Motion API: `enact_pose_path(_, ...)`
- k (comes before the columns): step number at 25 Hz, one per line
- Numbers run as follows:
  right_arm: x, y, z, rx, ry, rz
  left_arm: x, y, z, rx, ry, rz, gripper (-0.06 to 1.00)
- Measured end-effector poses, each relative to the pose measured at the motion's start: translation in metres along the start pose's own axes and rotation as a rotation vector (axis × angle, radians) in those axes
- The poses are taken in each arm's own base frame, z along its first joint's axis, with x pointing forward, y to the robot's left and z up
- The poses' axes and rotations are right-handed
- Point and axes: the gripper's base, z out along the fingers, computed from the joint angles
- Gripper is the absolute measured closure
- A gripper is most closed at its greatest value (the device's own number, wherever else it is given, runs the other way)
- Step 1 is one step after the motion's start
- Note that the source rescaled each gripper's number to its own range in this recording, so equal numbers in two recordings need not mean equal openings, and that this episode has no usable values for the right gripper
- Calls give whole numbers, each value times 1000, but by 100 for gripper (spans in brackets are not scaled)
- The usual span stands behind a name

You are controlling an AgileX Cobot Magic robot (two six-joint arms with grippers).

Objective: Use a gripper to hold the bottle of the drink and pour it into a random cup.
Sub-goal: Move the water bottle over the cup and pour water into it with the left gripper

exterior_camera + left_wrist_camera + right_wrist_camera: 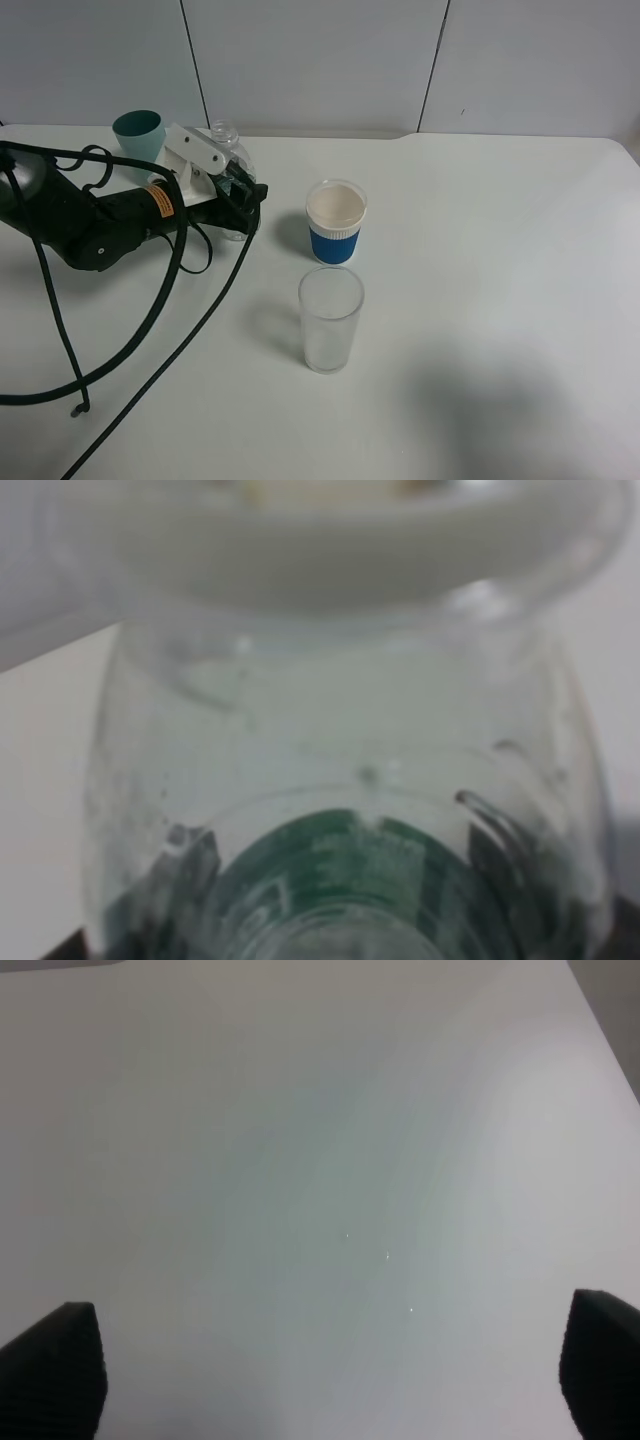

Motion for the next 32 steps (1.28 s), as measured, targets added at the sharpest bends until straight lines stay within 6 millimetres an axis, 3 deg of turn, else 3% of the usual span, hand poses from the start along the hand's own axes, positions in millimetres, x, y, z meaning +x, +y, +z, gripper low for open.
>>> enact_pose_path(8, 0, 0, 0, 0, 0, 0, -14, 2, -5, -17, 41, 49, 93)
enact_pose_path(18, 0, 0, 0, 0, 0, 0, -56, -2, -22, -5, -21, 180, 93)
enact_pose_path(32, 0, 0, 0, 0, 0, 0, -71, -29, -65, -149, -44, 401, 93)
